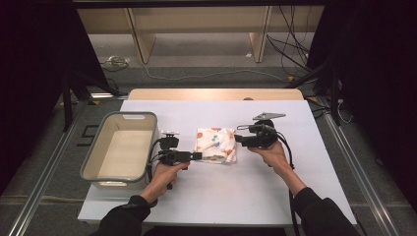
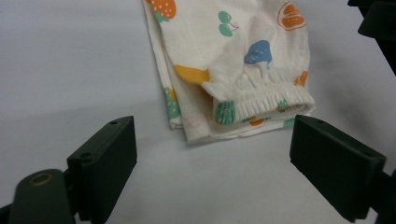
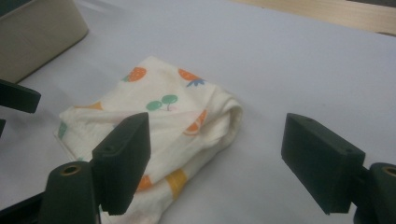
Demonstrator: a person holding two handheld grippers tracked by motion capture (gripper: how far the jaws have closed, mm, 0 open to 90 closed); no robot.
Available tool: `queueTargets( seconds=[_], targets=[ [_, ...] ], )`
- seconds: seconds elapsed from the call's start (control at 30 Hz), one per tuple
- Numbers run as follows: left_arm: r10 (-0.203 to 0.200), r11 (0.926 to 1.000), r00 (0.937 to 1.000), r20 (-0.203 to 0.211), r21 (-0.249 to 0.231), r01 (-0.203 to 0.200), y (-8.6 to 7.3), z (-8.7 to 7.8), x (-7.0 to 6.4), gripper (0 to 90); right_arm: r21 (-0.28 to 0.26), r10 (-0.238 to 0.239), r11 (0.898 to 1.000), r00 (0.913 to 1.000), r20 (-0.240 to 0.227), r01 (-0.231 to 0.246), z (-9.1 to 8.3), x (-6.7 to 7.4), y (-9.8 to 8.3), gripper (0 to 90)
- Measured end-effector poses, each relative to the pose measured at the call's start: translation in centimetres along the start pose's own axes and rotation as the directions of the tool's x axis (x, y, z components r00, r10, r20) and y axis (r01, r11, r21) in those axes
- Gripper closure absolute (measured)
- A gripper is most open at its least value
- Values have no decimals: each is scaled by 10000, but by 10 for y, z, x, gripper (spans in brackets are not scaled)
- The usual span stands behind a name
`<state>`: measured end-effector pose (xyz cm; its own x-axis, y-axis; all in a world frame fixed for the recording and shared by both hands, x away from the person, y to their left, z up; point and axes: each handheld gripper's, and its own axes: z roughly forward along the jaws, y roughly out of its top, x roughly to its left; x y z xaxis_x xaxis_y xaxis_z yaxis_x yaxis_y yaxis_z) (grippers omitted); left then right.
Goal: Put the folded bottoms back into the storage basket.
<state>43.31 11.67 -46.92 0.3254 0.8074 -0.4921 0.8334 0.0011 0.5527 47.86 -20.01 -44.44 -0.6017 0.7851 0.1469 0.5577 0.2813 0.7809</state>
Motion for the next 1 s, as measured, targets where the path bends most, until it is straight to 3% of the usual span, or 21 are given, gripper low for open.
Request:
queueTargets(
  seconds=[0.33, 0.7, 1.0],
  targets=[
    [-157, 9995, 9997, -165, 283, 162, 5, 11, 3, 147, 191, 139, 9997, 9999, 2, -139, 9, -6, 1, 255],
    [-183, 9986, 9998, -81, 494, 187, 6, 21, 2, 161, 348, 214, 9992, 9998, 20, -214, 16, -8, 3, 258],
    [-319, 9972, 9993, 203, 681, 305, 12, 26, 2, 257, 456, 298, 9985, 9996, -14, -297, 22, -8, 3, 263]
  ],
)
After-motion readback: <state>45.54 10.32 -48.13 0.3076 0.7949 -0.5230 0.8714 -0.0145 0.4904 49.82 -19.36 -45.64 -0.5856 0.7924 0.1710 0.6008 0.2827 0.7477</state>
